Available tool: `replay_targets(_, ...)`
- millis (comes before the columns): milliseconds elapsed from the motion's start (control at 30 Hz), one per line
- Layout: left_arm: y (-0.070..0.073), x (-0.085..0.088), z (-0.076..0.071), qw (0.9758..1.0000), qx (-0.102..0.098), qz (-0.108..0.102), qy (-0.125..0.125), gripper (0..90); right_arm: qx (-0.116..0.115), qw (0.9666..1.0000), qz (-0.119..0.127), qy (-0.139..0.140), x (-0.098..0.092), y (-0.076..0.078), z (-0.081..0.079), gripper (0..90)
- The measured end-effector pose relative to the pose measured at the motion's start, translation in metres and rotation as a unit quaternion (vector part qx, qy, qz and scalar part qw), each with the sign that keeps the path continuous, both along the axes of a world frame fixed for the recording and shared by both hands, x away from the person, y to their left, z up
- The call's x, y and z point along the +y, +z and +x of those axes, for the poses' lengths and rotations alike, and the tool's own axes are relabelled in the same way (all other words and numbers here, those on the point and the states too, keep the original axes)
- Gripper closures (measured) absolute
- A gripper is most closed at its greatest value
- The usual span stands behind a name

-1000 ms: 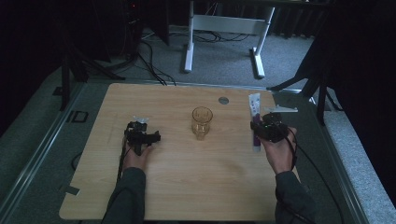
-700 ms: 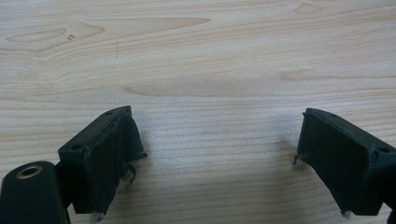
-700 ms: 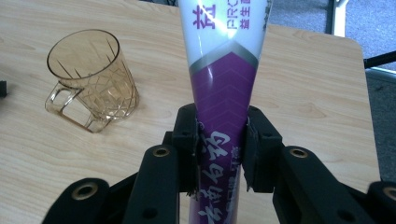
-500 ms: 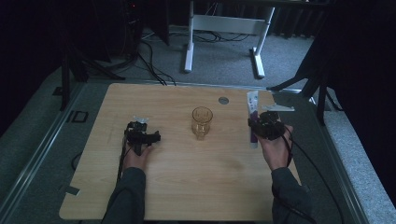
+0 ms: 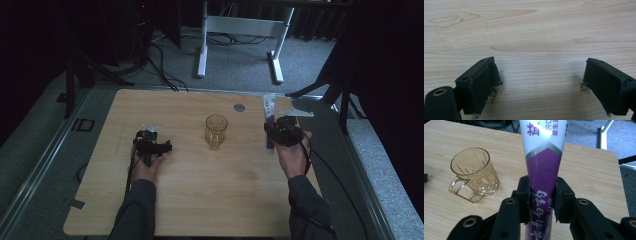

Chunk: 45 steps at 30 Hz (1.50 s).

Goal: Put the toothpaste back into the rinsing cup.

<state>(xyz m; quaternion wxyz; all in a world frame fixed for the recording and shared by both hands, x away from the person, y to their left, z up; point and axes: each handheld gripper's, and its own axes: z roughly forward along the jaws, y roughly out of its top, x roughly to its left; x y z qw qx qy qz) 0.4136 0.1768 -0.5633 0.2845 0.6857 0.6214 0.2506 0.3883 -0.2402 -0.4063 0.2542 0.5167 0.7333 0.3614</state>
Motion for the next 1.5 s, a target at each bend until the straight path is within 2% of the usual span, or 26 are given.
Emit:
replay_targets(167,0.000,0.000,0.000,1.0000,0.000,0.000,0.000,11.1,0.001,0.9999,0.011,0.005,0.002,0.000,0.003,70.6)
replay_targets(700,0.000,0.000,0.000,1.0000,0.000,0.000,0.001,11.1,-0.014,0.9997,0.004,0.020,0.018,0.001,0.010,70.6)
replay_targets(1200,0.000,0.000,0.000,1.0000,0.000,0.000,0.000,11.1,-0.023,0.9992,0.021,0.023,0.018,0.002,0.020,70.6)
replay_targets(1500,0.000,0.000,0.000,1.0000,0.000,0.000,0.001,11.1,-0.028,0.9990,0.021,0.028,0.021,0.001,0.025,70.6)
